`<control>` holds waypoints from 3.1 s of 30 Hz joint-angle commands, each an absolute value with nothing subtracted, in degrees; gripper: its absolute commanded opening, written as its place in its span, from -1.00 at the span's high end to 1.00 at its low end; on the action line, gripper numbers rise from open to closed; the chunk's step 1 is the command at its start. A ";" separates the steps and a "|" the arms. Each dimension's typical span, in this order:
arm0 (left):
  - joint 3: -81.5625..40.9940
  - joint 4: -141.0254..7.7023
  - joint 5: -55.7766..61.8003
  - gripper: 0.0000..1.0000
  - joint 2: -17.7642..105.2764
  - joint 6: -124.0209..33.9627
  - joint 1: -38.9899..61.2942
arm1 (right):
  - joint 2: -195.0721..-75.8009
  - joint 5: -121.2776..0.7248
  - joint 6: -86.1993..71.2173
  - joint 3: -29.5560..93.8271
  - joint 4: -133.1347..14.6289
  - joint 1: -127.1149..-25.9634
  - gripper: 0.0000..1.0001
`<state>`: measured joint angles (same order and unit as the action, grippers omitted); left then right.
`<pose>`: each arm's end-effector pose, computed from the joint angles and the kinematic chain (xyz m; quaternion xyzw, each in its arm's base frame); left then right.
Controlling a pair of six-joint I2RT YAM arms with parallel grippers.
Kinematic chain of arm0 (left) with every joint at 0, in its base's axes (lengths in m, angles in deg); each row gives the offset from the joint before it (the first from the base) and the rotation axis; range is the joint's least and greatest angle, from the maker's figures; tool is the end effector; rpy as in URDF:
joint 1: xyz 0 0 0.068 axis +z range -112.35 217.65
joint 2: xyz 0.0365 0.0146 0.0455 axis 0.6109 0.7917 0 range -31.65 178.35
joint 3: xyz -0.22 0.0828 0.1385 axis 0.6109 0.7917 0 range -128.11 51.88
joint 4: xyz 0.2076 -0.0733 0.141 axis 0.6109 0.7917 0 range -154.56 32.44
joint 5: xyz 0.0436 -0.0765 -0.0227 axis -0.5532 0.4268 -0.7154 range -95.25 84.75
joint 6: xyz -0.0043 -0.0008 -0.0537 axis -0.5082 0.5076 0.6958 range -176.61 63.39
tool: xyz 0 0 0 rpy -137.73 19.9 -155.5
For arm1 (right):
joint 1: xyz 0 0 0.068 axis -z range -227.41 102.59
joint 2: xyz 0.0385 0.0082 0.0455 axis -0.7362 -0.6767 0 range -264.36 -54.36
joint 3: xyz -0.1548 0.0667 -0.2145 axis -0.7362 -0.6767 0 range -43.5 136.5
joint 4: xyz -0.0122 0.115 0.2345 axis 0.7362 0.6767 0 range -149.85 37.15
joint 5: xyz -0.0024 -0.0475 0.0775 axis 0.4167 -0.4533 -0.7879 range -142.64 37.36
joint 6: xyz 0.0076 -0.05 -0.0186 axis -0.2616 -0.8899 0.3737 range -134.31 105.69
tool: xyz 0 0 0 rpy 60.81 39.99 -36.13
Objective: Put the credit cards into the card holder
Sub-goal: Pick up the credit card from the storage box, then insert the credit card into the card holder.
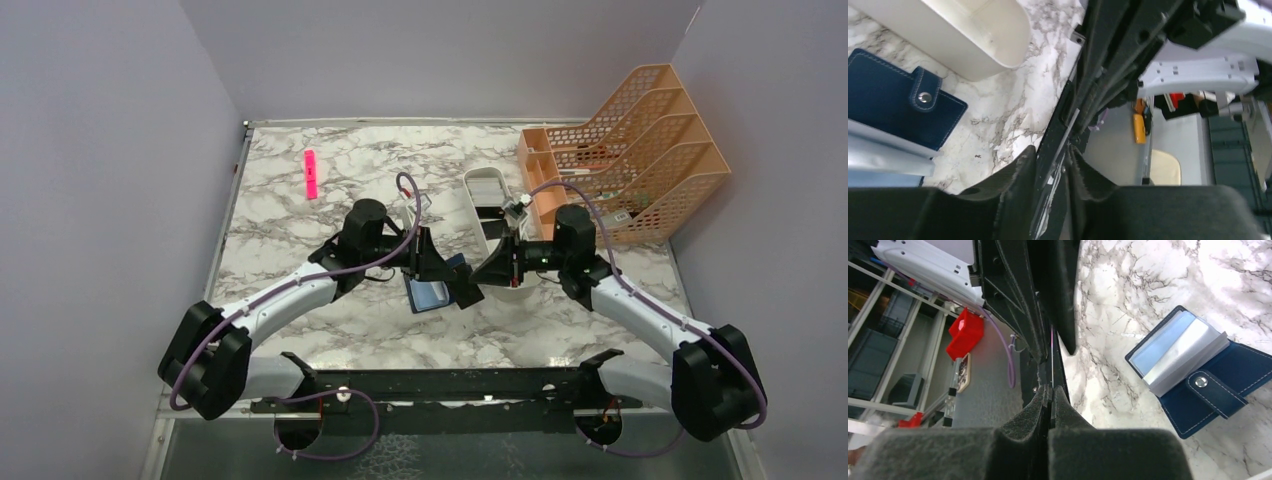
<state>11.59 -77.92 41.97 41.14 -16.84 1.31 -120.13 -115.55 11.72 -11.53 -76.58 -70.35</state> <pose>0.2047 -0.1832 0.2525 0.2098 0.7532 -0.5844 0.2172 0.2040 0.1207 0.2414 -0.2916 0.6941 0.5920 0.2875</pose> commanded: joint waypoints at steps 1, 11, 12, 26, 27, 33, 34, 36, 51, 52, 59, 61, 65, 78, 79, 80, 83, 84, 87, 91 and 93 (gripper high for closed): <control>6.42 -64.73 29.69 0.27 39.33 -21.35 2.72 | -117.85 -114.24 16.41 -14.36 -82.44 -70.82 0.98; 8.57 -48.58 10.96 0.14 35.58 -18.47 13.44 | -114.63 -88.16 18.78 -13.95 -71.93 -80.30 0.98; 9.34 -49.01 11.26 0.20 35.84 -18.16 13.76 | -115.56 -85.40 18.56 -12.65 -70.33 -82.09 0.99; 15.54 -62.43 20.72 0.62 45.80 -12.23 14.01 | -134.57 -61.68 14.32 1.44 -65.22 -97.42 0.98; 15.77 -63.11 21.05 0.65 46.31 -12.01 13.97 | -135.73 -60.96 13.62 1.93 -65.61 -97.60 0.99; 16.02 -64.16 22.46 0.80 48.43 -12.29 13.95 | -140.11 -56.42 10.87 3.92 -64.37 -97.93 0.99; 16.03 -64.20 22.45 0.80 48.49 -12.39 13.98 | -140.29 -56.00 10.76 3.85 -64.34 -97.94 0.98; 15.96 -64.35 22.28 0.80 48.75 -12.40 14.00 | -140.40 -55.46 10.61 3.32 -64.81 -97.95 0.99; 16.15 -65.57 22.93 0.80 50.22 -11.75 13.96 | -138.83 -47.31 8.69 4.31 -60.40 -99.95 0.99; 16.20 -65.68 23.04 0.79 50.31 -11.66 14.00 | -138.74 -46.49 8.65 4.63 -59.97 -100.37 0.99; 16.17 -67.42 24.27 0.78 51.65 -11.07 13.96 | -138.69 -42.43 7.68 5.63 -58.83 -102.16 0.99; 16.20 -68.43 25.23 0.78 52.20 -10.55 13.90 | -138.59 -42.11 7.47 5.72 -59.03 -102.24 0.98; 16.20 -69.71 25.41 0.77 53.58 -10.44 13.70 | -137.82 -40.93 6.74 5.49 -59.83 -102.43 0.98; 15.93 -70.12 24.46 0.76 58.88 -11.67 13.65 | -138.49 -41.73 8.97 5.71 -60.70 -105.33 0.98; 16.05 -70.13 24.35 0.77 59.12 -11.82 13.66 | -139.21 -40.78 8.92 5.91 -60.54 -105.72 0.98; 16.17 -70.01 24.09 0.76 59.16 -11.91 13.59 | -139.83 -40.09 8.97 6.22 -60.29 -106.02 0.98; 16.20 -69.19 23.18 0.77 59.14 -12.62 13.64 | -141.55 -38.94 8.82 7.04 -60.05 -106.67 0.98; 16.21 -68.78 22.54 0.77 59.14 -12.84 13.64 | -142.02 -37.77 8.55 7.35 -59.92 -107.11 0.98; 16.04 -67.90 21.48 0.77 59.27 -13.39 13.66 | -143.25 -34.65 7.43 8.62 -58.77 -107.97 0.98; 15.77 -66.54 20.13 0.77 59.81 -14.05 13.66 | -143.56 -29.12 5.94 8.81 -57.08 -108.39 0.98; 15.84 -66.36 20.00 0.77 60.01 -14.16 13.60 | -143.01 -26.52 5.22 8.54 -56.09 -108.34 0.98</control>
<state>15.81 -68.09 22.65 58.91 -12.27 13.90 -143.06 -34.83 7.02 7.59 -59.05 -107.90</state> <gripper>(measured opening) 0.114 0.015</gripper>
